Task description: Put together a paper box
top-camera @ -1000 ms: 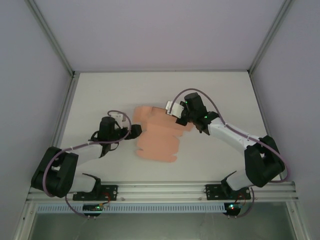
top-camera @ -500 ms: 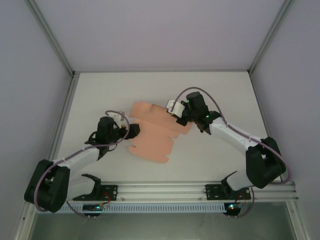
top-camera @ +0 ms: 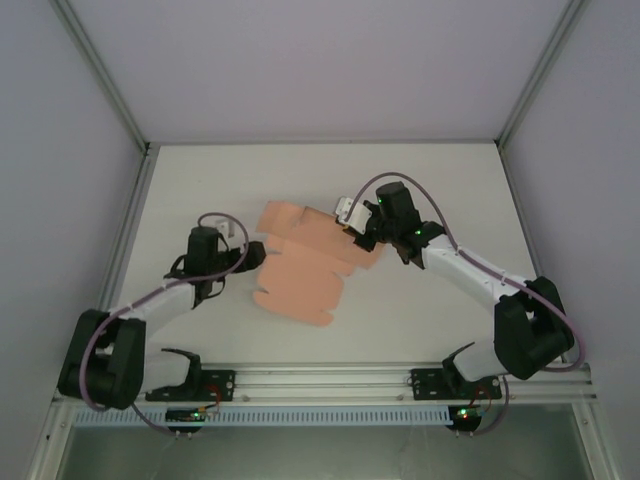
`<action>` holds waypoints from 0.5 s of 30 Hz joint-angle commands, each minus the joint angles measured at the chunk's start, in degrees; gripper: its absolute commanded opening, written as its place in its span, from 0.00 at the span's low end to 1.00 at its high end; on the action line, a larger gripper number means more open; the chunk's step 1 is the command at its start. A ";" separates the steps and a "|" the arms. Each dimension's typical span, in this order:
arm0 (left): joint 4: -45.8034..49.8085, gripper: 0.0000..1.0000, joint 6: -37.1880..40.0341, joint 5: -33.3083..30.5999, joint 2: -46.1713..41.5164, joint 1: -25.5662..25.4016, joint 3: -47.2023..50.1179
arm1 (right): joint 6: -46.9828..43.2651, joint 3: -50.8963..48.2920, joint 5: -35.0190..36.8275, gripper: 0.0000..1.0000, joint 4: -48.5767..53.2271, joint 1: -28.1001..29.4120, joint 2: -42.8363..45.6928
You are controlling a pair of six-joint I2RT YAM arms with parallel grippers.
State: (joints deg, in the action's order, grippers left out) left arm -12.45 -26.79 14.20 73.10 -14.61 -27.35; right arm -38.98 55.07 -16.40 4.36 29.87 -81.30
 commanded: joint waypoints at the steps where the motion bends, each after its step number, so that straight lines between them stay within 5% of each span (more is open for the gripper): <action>1: -7.04 0.88 0.30 8.96 2.92 -0.06 -3.16 | 1.47 1.92 -1.61 0.00 0.13 -0.09 0.93; 15: -19.37 0.79 -1.86 27.86 11.46 -2.21 -3.14 | 2.88 2.76 -1.22 0.00 0.39 -0.16 -0.09</action>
State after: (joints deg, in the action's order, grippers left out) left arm -26.68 -28.58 34.96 83.48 -15.79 -29.32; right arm -37.87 55.66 -16.29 4.60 29.67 -81.30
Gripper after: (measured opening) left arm 0.796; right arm 0.044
